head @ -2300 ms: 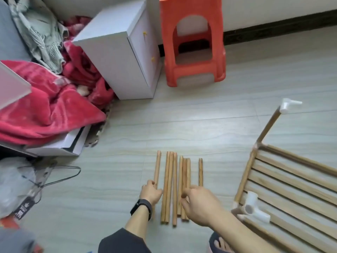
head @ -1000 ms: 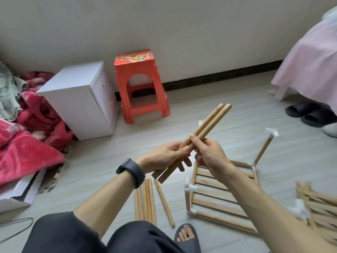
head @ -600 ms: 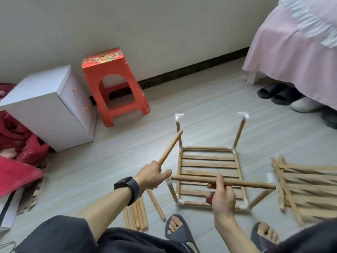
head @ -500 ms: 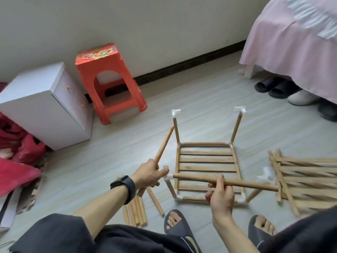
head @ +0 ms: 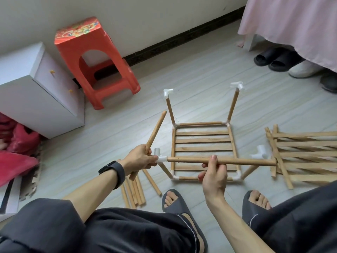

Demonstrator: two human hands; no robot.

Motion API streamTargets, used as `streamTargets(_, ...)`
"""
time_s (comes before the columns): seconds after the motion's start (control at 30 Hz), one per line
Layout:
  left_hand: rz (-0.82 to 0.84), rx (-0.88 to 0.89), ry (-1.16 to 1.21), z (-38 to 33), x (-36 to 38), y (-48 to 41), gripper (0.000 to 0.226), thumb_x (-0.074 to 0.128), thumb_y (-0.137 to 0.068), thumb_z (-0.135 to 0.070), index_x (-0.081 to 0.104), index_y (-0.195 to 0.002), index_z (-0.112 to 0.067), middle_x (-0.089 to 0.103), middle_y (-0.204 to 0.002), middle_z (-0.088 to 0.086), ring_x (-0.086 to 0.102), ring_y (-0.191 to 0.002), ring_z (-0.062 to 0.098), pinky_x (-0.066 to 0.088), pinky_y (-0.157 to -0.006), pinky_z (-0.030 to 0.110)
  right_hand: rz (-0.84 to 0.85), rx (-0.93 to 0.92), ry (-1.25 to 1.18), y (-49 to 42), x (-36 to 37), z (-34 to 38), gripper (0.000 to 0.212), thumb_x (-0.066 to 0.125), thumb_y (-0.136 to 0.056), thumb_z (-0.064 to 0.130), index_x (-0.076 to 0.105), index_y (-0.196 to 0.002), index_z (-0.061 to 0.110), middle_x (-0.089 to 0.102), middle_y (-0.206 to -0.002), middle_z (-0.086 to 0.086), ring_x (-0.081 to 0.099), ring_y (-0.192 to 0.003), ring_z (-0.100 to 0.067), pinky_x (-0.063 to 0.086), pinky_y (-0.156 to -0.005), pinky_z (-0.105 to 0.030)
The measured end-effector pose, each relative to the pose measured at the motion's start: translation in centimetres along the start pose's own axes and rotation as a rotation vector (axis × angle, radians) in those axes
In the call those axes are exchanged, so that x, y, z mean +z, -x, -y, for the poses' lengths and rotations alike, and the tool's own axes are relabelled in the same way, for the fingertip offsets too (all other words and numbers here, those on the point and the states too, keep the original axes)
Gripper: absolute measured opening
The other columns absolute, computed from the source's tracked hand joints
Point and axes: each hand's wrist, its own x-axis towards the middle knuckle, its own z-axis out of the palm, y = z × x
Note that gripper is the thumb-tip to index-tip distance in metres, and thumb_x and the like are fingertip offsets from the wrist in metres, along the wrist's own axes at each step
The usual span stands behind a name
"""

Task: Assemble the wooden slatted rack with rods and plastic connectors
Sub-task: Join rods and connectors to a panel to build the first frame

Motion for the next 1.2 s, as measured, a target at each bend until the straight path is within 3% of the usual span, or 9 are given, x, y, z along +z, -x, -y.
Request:
streamTargets(0.17, -0.018, 0.022, -0.015, 0.0, 0.2, 0.0, 0.018, 0.068, -0.095, -0.014, 0.051, -0.091, -0.011, 0.073, -0.092, 0.012, 0.076, -0.088, 0.021, 0.061, -0.084, 0.045, 0.037, -0.076, 0.038, -0.2, -0.1, 0.1, 0.041, 0.044, -0.105, 0.045, 0.057, -0.094, 0.008, 0.06, -0.055, -0.004, 0.06, -0.048, -0.009, 0.048, -0.052, -0.021)
streamTargets(0.23, -0.028, 0.021, -0.008, 0.2, 0.4, 0.0, 0.017, 0.067, -0.095, -0.014, 0.051, -0.089, -0.011, 0.073, -0.092, 0.011, 0.076, -0.089, 0.021, 0.061, -0.084, 0.045, 0.094, -0.08, 0.03, -0.6, -0.1, 0.3, 0.041, 0.043, -0.105, 0.045, 0.057, -0.095, 0.007, 0.061, -0.052, -0.001, 0.061, -0.05, -0.011, 0.05, -0.054, -0.026)
streamTargets(0.47, -0.056, -0.033, 0.071, 0.4, 0.6, 0.3, 0.014, 0.064, -0.097, -0.01, 0.053, -0.089, -0.01, 0.071, -0.095, 0.015, 0.075, -0.091, 0.025, 0.062, -0.084, 0.042, 0.279, 0.034, -0.034, -2.1, 0.0, -0.9, 0.036, 0.057, -0.101, 0.04, 0.066, -0.092, 0.007, 0.074, -0.084, -0.009, 0.067, -0.059, -0.016, 0.051, -0.049, -0.029)
streamTargets(0.63, -0.086, -0.063, 0.054, 0.3, 0.9, 0.4, 0.013, 0.062, -0.098, -0.011, 0.053, -0.088, -0.011, 0.072, -0.094, 0.014, 0.075, -0.09, 0.027, 0.063, -0.082, 0.041, 0.296, 0.1, -0.084, -2.3, 0.5, -1.5, 0.034, 0.061, -0.099, 0.039, 0.069, -0.098, 0.006, 0.075, -0.084, -0.009, 0.068, -0.065, -0.017, 0.051, -0.051, -0.028)
streamTargets(0.73, -0.124, -0.025, -0.094, 0.0, 0.8, 0.2, 0.012, 0.057, -0.101, -0.017, 0.052, -0.091, -0.013, 0.07, -0.094, 0.01, 0.073, -0.088, 0.024, 0.062, -0.081, 0.042, 0.338, 0.115, -0.033, -2.5, 0.7, -0.8, 0.036, 0.058, -0.101, 0.041, 0.07, -0.1, 0.007, 0.077, -0.088, -0.007, 0.07, -0.066, -0.016, 0.053, -0.055, -0.029)
streamTargets(0.87, -0.151, 0.03, -0.403, -1.5, 2.1, 0.1, 0.014, 0.056, -0.1, -0.026, 0.051, -0.093, -0.015, 0.058, -0.096, 0.006, 0.055, -0.072, 0.02, 0.048, -0.058, 0.032, 0.375, 0.156, 0.132, -2.1, -0.6, 0.0, 0.044, 0.054, -0.101, 0.051, 0.072, -0.096, 0.012, 0.078, -0.085, 0.0, 0.07, -0.064, -0.016, 0.052, -0.058, -0.029)
streamTargets(1.03, -0.284, 0.33, -0.545, -6.9, 3.7, 1.1, 0.015, 0.056, -0.097, -0.025, 0.043, -0.09, -0.024, 0.046, -0.096, -0.006, 0.048, -0.075, 0.014, 0.035, -0.056, 0.025, 0.059, -0.211, 0.341, -1.2, -5.0, 0.7, 0.051, 0.052, -0.101, 0.049, 0.059, -0.065, 0.013, 0.061, -0.056, 0.006, 0.056, -0.057, -0.008, 0.046, -0.056, -0.028)
streamTargets(1.13, -0.064, 0.477, -0.484, -10.6, 5.5, 1.2, 0.017, 0.061, -0.096, -0.033, 0.049, -0.102, -0.023, 0.056, -0.101, -0.004, 0.055, -0.085, 0.013, 0.044, -0.065, 0.024, -0.244, -0.468, 0.214, -1.6, -7.3, 1.9, 0.028, 0.054, -0.098, 0.039, 0.055, -0.078, 0.019, 0.055, -0.073, 0.01, 0.051, -0.068, -0.007, 0.04, -0.06, -0.013)
streamTargets(1.2, 0.123, 0.464, -0.422, -12.5, 7.8, 1.0, 0.029, 0.066, -0.094, -0.037, 0.053, -0.113, -0.02, 0.061, -0.109, 0.0, 0.06, -0.098, 0.017, 0.053, -0.083, 0.034, -0.404, -0.429, 0.17, -3.2, -8.5, 2.4, 0.02, 0.057, -0.094, 0.04, 0.054, -0.1, 0.021, 0.051, -0.1, 0.007, 0.05, -0.089, -0.005, 0.042, -0.079, -0.013)
